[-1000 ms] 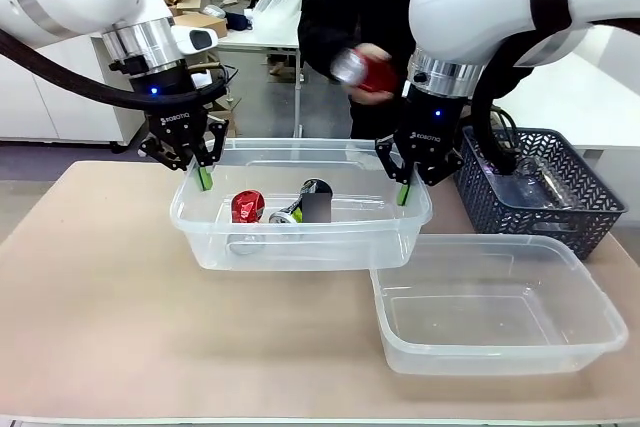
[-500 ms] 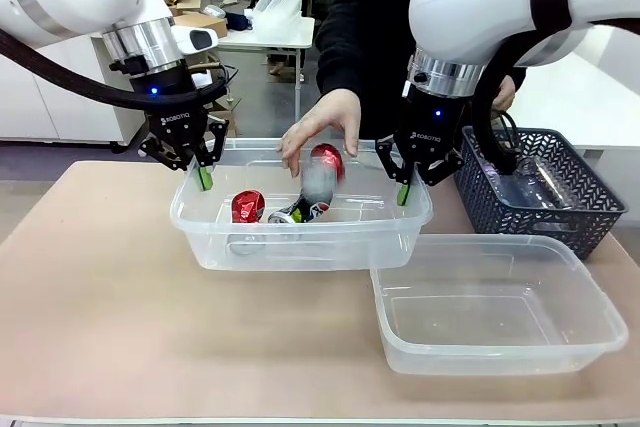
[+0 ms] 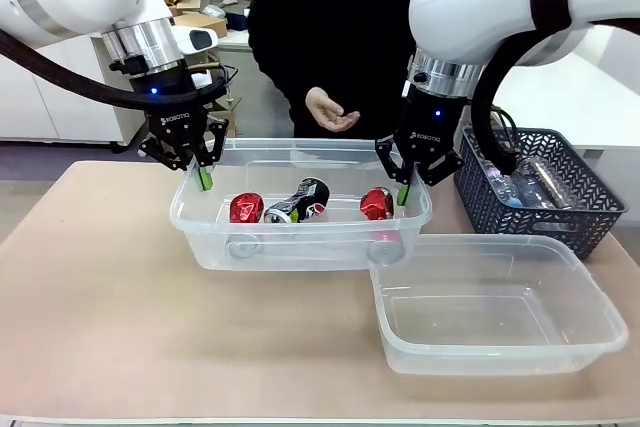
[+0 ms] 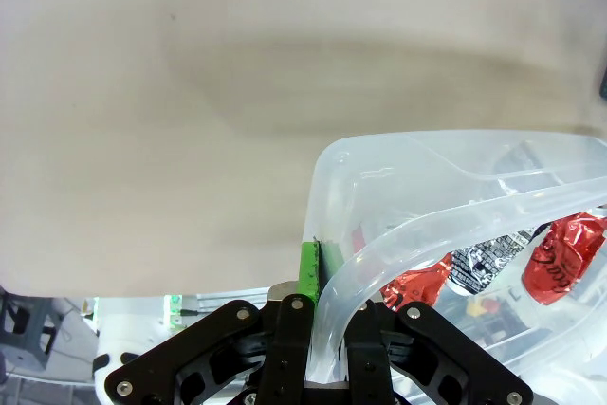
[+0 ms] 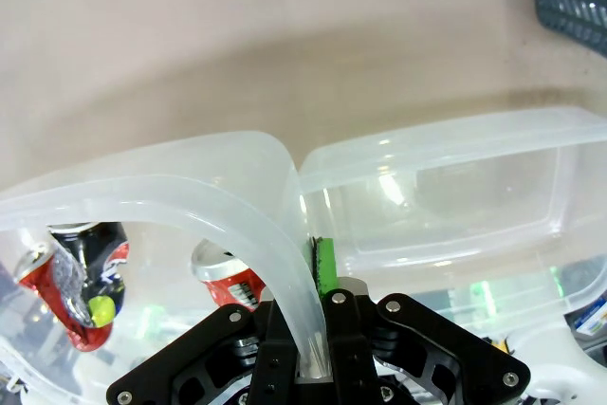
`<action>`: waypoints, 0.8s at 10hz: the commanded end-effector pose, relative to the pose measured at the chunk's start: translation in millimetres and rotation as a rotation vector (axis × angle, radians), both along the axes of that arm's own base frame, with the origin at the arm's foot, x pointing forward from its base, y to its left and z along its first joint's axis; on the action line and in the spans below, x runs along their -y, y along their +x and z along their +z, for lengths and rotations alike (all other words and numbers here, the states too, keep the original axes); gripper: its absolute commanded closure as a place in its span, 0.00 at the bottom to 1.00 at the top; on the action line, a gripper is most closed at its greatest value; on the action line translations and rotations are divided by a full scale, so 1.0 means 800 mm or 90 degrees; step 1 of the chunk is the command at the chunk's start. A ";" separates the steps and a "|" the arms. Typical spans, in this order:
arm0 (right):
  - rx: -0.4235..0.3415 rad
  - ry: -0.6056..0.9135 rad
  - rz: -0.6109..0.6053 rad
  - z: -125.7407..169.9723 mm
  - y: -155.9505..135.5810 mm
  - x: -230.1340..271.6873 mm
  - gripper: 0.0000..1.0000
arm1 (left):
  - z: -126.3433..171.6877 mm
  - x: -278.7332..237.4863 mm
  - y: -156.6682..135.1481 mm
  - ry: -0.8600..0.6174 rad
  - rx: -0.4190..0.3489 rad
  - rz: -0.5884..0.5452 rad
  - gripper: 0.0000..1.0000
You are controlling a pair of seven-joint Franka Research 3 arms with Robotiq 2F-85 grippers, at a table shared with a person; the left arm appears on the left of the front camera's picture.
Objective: Sort the waste into each basket.
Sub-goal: Offer the picked Organizing box to the human.
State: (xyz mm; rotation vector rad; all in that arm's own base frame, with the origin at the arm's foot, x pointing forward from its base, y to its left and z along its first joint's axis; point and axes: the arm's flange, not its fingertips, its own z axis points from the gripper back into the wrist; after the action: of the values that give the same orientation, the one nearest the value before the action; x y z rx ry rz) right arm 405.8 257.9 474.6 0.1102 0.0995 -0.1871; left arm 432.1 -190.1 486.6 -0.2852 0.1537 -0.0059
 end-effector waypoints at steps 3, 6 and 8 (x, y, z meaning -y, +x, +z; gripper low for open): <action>0.008 0.005 -0.009 0.002 0.005 0.002 0.97 | 0.005 -0.001 -0.004 0.000 0.003 0.004 0.95; 0.008 0.005 -0.009 0.002 0.005 0.002 0.97 | 0.005 -0.001 -0.004 0.000 0.003 0.004 0.95; 0.008 0.005 -0.009 0.002 0.005 0.002 0.97 | 0.005 -0.001 -0.004 0.000 0.003 0.004 0.95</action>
State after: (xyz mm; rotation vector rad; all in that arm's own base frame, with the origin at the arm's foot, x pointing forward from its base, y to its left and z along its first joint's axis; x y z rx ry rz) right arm 405.8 257.9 474.6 0.1102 0.0995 -0.1871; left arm 432.1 -190.1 486.6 -0.2852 0.1537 -0.0059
